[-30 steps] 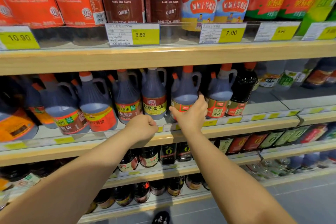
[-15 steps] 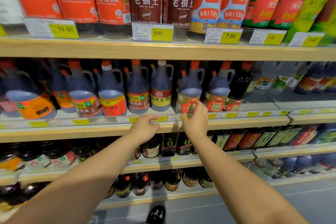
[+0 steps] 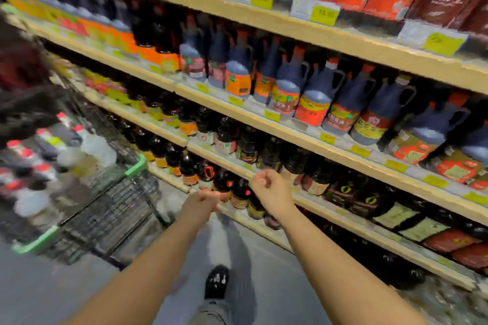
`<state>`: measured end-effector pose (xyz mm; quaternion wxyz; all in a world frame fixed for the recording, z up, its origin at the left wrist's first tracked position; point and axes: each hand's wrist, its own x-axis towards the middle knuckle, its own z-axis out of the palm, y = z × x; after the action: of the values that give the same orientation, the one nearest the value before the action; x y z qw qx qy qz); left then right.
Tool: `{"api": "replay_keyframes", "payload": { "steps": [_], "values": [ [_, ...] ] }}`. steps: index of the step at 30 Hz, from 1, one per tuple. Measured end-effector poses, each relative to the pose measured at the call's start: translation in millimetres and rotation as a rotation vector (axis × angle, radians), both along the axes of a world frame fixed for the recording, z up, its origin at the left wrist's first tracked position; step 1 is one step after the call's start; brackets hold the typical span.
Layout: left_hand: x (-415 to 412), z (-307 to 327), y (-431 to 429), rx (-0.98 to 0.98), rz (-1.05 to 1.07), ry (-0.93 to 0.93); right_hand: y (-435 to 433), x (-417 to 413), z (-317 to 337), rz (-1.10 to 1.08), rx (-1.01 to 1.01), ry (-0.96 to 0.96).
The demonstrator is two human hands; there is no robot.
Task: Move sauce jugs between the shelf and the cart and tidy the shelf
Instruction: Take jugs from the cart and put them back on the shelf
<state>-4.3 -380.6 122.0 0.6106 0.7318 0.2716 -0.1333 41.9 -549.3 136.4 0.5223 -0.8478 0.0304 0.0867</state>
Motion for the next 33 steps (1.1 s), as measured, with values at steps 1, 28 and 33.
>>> {"api": "replay_keyframes", "payload": {
  "steps": [1,28,33],
  "values": [
    [-4.7,-1.4,19.8,-0.013,0.089,0.012,23.0,0.2,-1.2,0.053,0.030,0.027],
    [21.0,-85.5,424.0,-0.231,0.914,0.188,483.2,120.5,-81.6,0.754,-0.149,0.360],
    [44.0,-113.7,464.8,-0.266,1.027,0.292,541.0,154.8,-122.4,0.895,-0.243,0.434]
  ]
}}
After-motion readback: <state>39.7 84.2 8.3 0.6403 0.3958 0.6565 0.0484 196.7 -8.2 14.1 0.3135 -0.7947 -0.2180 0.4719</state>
